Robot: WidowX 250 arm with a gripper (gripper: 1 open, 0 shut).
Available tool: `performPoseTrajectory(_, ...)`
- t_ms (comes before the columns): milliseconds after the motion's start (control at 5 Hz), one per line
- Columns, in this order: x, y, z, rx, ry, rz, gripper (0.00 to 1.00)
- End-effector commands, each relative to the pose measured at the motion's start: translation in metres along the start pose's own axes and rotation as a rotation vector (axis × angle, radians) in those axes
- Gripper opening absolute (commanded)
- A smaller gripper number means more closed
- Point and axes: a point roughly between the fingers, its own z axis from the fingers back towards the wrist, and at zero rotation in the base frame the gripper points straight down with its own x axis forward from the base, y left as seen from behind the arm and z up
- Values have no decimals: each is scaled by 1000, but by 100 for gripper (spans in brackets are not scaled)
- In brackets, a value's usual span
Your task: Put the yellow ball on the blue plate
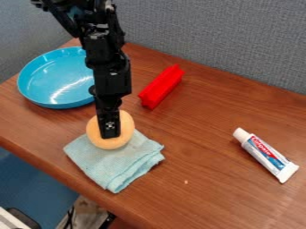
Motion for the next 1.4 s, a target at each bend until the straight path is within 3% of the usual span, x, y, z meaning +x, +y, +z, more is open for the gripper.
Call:
performPoseTrajectory(0, -2, -2, -14, -38, 9, -10, 0)
performPoseTrajectory(1200, -2, -2, -9, -37, -15, -31, 0)
